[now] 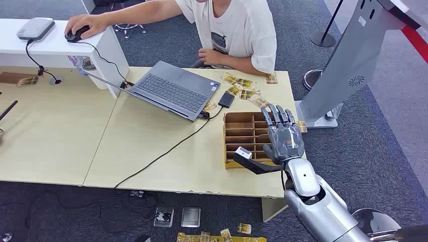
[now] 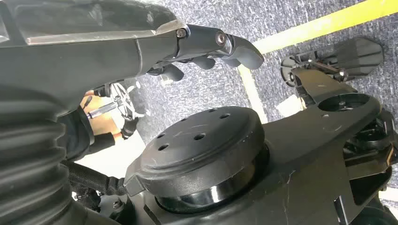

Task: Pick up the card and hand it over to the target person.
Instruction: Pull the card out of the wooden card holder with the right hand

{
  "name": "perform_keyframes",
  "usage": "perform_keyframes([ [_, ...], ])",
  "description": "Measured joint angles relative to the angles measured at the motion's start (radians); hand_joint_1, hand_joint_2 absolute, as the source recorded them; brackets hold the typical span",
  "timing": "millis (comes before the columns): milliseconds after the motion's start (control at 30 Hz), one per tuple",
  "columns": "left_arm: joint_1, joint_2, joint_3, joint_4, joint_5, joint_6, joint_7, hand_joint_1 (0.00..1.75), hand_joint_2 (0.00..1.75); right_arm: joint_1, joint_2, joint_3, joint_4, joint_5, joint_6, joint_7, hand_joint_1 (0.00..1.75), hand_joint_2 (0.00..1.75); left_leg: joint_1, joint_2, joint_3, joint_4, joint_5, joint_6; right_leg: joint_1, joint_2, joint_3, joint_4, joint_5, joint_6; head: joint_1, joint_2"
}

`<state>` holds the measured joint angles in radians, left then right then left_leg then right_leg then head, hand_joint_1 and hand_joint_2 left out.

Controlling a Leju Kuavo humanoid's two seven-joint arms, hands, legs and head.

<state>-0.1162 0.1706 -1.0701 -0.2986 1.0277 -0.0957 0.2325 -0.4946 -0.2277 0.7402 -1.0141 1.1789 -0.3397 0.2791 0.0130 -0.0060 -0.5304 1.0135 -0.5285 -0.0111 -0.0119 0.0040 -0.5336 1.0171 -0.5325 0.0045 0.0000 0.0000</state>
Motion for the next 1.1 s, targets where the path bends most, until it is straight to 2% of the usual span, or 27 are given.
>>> perform_keyframes([
  [167,0.000,-0.001,0.003,0.001,0.003,0.000,0.001,0.00,1.75,-0.004,0.012,0.002,0.026,-0.002,-0.011,-0.009,0.43,1.75,0.000,0.000,0.000,0.000,0.000,0.000,0.000,0.000,0.000,0.000,0.000,0.000,0.000,0.000],
  [233,0.000,-0.001,0.003,0.001,0.004,-0.001,0.001,0.00,1.75,-0.004,0.014,0.003,0.028,-0.002,-0.011,-0.010,0.57,1.75,0.000,0.000,0.000,0.000,0.000,0.000,0.000,0.000,0.000,0.000,0.000,0.000,0.000,0.000],
  [300,0.000,-0.001,0.003,0.001,0.004,-0.001,0.002,0.00,1.75,-0.004,0.014,0.003,0.026,-0.002,-0.009,-0.011,0.63,1.75,0.000,0.000,0.000,0.000,0.000,0.000,0.000,0.000,0.000,0.000,0.000,0.000,0.000,0.000],
  [533,0.000,-0.001,0.003,0.000,0.004,-0.001,0.002,0.00,1.75,-0.004,0.012,0.002,0.026,-0.002,-0.010,-0.011,0.56,1.75,0.000,0.000,-0.001,0.001,-0.001,0.000,0.000,0.000,-0.001,0.002,-0.001,0.000,0.000,0.000],
  [867,0.000,-0.001,0.002,0.000,0.003,-0.001,0.002,0.00,1.75,-0.010,0.010,0.003,0.026,0.000,-0.003,-0.011,0.55,1.75,0.000,0.000,-0.001,0.001,0.000,0.000,0.000,0.000,-0.001,0.001,0.000,0.000,0.000,0.000],
  [1100,0.000,-0.001,-0.002,0.000,0.000,-0.002,0.002,0.00,1.75,-0.027,0.004,0.003,0.031,0.007,0.009,-0.012,0.70,1.75,0.000,0.001,-0.001,0.000,0.000,0.000,0.000,0.001,-0.001,0.000,0.000,0.000,0.000,0.000],
])
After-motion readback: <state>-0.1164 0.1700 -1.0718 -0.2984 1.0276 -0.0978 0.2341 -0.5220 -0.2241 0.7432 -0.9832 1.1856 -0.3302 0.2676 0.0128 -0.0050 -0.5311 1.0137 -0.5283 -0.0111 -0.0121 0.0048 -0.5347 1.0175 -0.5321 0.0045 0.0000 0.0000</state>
